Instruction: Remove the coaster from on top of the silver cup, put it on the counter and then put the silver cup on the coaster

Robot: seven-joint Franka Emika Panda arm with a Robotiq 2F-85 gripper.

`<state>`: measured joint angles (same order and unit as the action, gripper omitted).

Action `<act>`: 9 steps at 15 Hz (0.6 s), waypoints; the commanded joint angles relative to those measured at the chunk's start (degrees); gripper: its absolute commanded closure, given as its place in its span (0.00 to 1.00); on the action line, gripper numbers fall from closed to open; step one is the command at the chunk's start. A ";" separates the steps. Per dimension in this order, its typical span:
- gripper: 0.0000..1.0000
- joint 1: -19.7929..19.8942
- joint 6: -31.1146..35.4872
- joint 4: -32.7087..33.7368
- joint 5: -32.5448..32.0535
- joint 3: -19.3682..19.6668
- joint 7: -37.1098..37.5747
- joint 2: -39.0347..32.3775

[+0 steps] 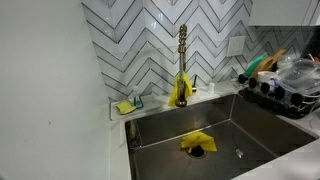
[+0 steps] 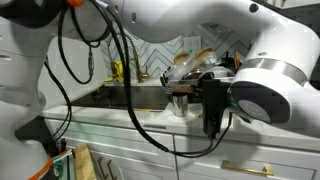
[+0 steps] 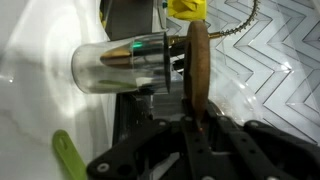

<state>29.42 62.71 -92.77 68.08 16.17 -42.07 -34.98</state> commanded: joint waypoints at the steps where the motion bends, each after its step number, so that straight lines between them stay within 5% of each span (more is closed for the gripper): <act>1: 0.97 1.97 -2.31 0.79 0.97 0.55 2.06 2.70; 9: 0.97 2.45 9.93 -0.02 -5.77 6.73 2.33 9.58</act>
<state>31.62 66.75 -90.74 65.61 21.23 -40.69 -28.15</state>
